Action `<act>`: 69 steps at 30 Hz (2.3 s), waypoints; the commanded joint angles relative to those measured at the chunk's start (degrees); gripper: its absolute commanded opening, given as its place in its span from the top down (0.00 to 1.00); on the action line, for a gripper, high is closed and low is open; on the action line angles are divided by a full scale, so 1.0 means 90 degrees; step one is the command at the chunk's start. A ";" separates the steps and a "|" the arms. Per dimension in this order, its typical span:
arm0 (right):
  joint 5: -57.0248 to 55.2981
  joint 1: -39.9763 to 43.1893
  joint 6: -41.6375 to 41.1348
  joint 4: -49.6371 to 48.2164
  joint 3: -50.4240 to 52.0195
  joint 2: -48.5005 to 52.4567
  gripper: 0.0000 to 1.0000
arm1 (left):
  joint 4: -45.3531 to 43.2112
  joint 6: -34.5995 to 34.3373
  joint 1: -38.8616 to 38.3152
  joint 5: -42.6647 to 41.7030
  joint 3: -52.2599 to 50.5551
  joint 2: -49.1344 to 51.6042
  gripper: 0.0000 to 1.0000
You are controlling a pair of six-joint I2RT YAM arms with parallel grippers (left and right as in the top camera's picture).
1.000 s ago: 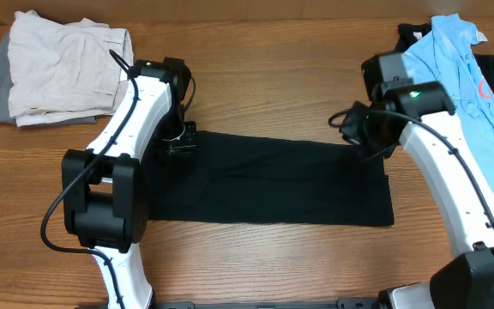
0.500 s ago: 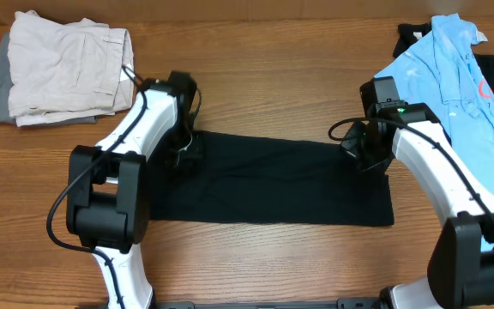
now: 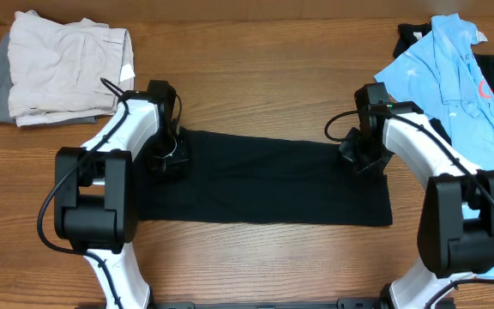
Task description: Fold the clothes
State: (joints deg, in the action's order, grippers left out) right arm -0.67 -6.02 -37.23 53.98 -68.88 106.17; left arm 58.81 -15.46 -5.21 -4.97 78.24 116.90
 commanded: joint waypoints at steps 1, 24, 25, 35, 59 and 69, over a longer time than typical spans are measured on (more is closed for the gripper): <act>-0.0087 0.0036 0.0017 -0.0019 0.0041 0.0177 0.96 | -0.0216 0.0000 0.0163 0.0316 -0.0364 -0.0041 0.92; -0.0141 0.0658 0.0357 -0.0515 0.0046 0.0661 0.96 | -0.0321 -0.0610 0.1775 0.0563 -0.0561 -0.0041 0.95; -0.0109 0.0646 0.0357 -0.0576 0.0046 0.0661 0.96 | -0.0304 -0.0692 0.1809 0.0585 -0.0561 -0.0041 0.95; 0.0253 0.0556 0.0787 -0.0984 0.0000 0.0661 0.96 | -0.0277 -0.1175 0.2001 0.0911 -0.0561 -0.0041 0.89; 0.1404 0.1603 0.2557 0.1010 -0.1039 -0.0753 0.12 | 0.1219 -0.0692 0.2057 0.0571 0.0741 -0.1149 0.13; 0.3458 0.2144 0.3959 0.0367 0.0092 -0.0748 0.07 | 0.1659 0.0175 0.1491 -0.0245 0.0733 -0.1479 0.06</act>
State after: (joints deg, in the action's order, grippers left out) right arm 19.44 11.14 -9.82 58.30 -70.39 99.37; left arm 73.12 -18.55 9.91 -1.72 83.83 105.56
